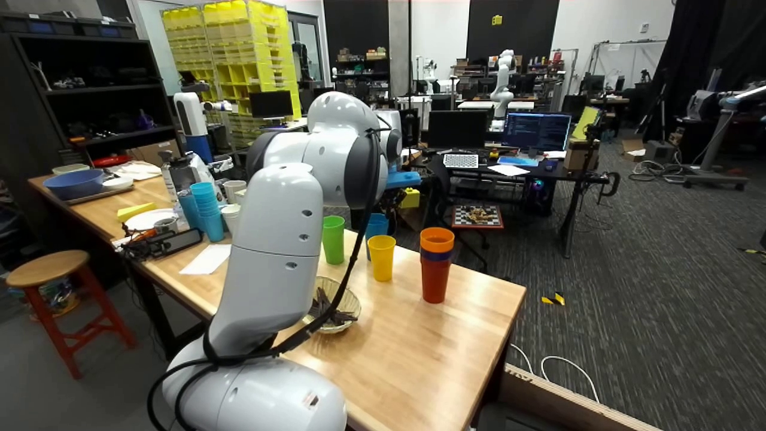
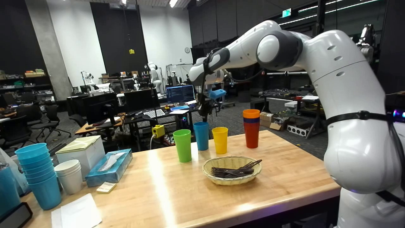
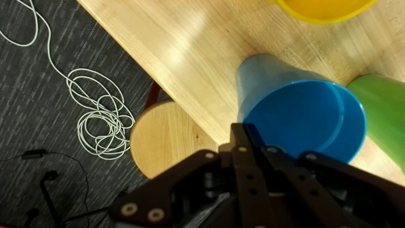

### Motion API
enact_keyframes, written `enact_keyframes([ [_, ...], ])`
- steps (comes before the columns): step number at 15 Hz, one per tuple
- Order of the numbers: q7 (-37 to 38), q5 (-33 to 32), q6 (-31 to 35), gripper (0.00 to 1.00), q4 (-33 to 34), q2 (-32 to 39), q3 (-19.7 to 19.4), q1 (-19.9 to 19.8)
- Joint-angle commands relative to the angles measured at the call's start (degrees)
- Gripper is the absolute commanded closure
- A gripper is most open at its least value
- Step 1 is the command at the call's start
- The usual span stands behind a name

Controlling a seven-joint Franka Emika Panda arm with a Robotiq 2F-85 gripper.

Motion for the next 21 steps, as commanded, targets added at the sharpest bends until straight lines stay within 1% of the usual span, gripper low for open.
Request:
enact_keyframes([
  [1,-1.9,1.4,-2.3,1.00,0.9,0.0,0.8,-0.8],
  [8,-4.1,4.1,-4.7,1.00,0.7,-0.7,1.4,-1.3],
  [18,-5.5,4.1,-7.7,1.00,0.4,-1.5,1.8,-0.9],
  [19,-5.4,4.1,-8.0,0.74,0.4,-1.5,1.8,-0.9],
  [20,-5.3,4.0,-8.4,0.73,0.5,-1.5,1.8,-0.9],
  [21,-5.3,4.0,-8.7,0.69,0.5,-1.4,1.8,-0.9],
])
